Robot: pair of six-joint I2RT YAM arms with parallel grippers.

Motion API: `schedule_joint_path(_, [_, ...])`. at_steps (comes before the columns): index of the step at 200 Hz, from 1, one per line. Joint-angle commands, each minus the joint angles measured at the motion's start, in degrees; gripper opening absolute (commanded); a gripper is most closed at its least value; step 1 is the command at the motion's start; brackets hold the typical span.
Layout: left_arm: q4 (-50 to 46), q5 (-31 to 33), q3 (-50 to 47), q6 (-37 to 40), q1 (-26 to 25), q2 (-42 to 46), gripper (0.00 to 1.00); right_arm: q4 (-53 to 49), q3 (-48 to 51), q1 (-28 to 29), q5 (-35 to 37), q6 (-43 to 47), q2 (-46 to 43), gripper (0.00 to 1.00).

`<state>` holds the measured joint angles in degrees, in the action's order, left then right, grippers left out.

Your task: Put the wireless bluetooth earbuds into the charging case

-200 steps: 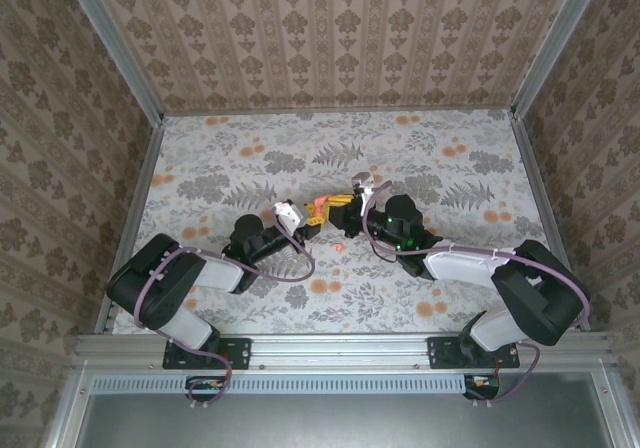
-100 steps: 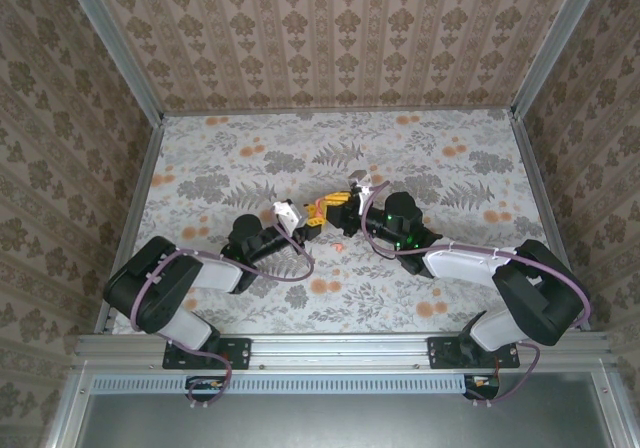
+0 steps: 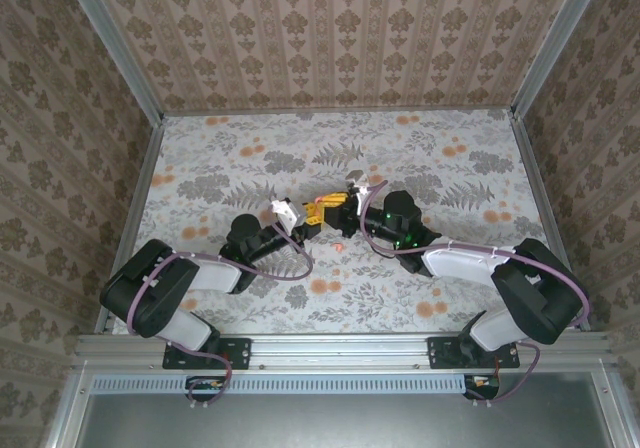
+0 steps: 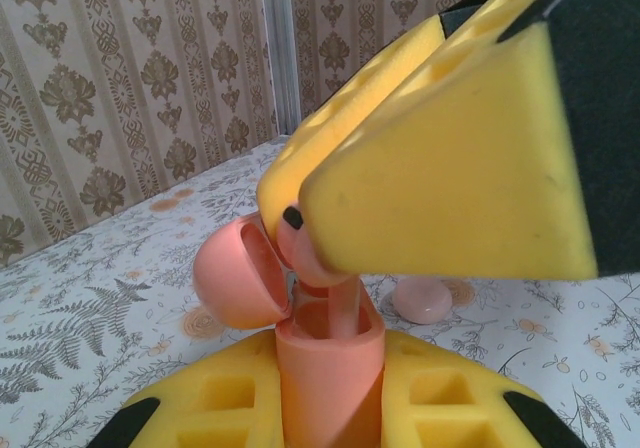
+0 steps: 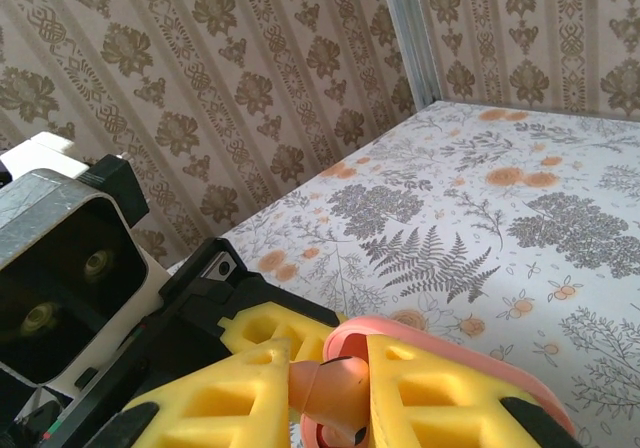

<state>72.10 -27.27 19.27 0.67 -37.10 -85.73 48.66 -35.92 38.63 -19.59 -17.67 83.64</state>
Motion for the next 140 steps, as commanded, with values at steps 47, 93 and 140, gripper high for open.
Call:
schedule_joint_path(47, [1.3, -0.9, 1.1, -1.3, 0.2, 1.9, 0.05, -1.9, -3.4, 1.0, -4.5, 2.6, 2.2, 0.21])
schedule_joint_path(93, [1.0, -0.8, 0.9, -1.2, 0.4, 2.8, 0.05, -3.7, -4.0, 1.1, -5.7, 3.3, 3.1, 0.22])
schedule_joint_path(140, [-0.3, -0.2, 0.6, -0.4, 0.5, 3.2, 0.05, -5.0, -3.9, 1.1, -4.3, 3.0, 1.0, 0.40])
